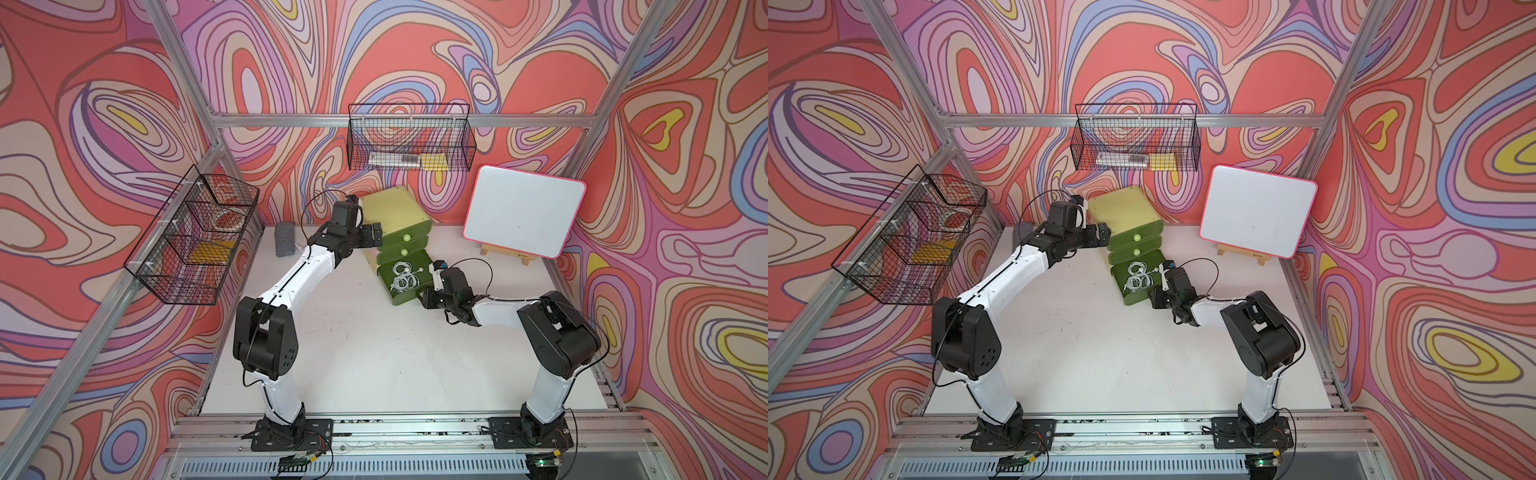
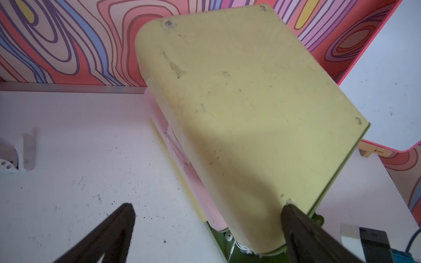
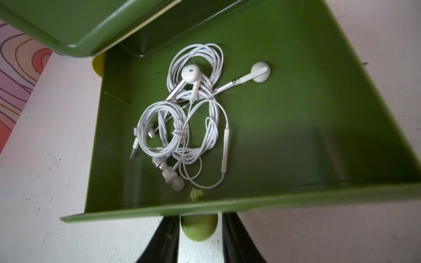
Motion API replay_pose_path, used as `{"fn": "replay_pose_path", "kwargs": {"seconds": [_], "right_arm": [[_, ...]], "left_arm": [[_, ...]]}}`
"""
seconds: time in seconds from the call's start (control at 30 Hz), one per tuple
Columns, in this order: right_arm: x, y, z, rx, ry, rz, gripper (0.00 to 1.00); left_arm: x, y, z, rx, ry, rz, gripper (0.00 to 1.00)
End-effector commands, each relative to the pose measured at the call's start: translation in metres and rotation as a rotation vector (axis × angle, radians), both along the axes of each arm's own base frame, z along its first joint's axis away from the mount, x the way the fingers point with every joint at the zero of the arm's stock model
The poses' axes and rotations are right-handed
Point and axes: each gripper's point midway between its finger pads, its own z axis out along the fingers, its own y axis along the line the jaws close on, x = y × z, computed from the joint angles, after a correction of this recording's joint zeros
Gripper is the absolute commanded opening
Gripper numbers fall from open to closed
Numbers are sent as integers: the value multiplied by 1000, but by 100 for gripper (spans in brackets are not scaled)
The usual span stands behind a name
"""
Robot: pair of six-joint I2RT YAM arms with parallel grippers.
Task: Place the wired earphones into the drawer by color
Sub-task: Close the drawer in the storage box.
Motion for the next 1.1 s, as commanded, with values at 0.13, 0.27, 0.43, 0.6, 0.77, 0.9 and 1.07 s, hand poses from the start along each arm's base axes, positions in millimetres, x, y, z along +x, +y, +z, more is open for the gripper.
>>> {"fn": "replay_pose_path", "kwargs": {"seconds": [0.13, 0.27, 0.43, 0.6, 0.77, 0.9, 1.07], "right_arm": [[17, 2, 7, 5, -58, -16, 32], [22, 4, 11, 15, -67, -20, 32], [29, 8, 12, 25, -74, -25, 33], [37, 11, 14, 39, -83, -37, 33], [48, 16, 16, 56, -94, -48, 33], [57, 19, 15, 74, -99, -66, 33], [69, 23, 17, 91, -113, -89, 33]], "left_arm": [[-5, 8, 4, 18, -6, 10, 99], [-5, 8, 4, 18, -5, 10, 99], [-5, 8, 4, 18, -6, 10, 99], [-5, 8, 5, 18, -8, 11, 99], [-5, 8, 4, 19, -5, 12, 99], [-6, 8, 3, 20, -3, 12, 99], [-6, 9, 3, 16, -1, 14, 99]]}}
